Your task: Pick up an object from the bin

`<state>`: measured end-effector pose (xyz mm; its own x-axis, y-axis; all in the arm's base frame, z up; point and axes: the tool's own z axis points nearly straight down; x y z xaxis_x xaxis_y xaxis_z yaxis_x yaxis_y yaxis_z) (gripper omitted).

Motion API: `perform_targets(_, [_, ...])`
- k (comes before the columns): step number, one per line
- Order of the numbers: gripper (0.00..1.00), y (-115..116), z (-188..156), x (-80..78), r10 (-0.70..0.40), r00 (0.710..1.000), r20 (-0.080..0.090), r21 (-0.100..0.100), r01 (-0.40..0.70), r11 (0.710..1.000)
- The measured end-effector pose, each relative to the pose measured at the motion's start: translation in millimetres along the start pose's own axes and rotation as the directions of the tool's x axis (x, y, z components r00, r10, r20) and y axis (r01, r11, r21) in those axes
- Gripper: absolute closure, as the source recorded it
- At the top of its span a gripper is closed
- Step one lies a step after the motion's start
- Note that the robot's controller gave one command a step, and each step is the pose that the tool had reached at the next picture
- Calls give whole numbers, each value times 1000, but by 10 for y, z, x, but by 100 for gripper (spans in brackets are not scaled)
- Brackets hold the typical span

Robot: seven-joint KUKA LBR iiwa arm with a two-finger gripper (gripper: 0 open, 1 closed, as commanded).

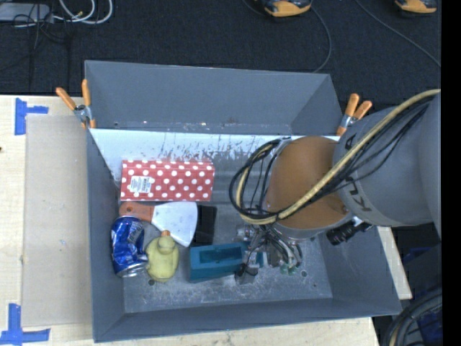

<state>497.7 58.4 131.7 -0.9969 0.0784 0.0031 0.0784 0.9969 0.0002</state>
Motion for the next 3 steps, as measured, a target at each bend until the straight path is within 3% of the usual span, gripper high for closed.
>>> perform_targets(1, [100, 9, -182, 102, 2, 1000, -28, 5, -2, 1000])
perform_targets(2, [100, 12, -597, 11, 8, 1000, -7, 1, -8, 1000])
perform_targets(3, [100, 17, -834, 108, 5, 1000, -30, 5, -5, 1000])
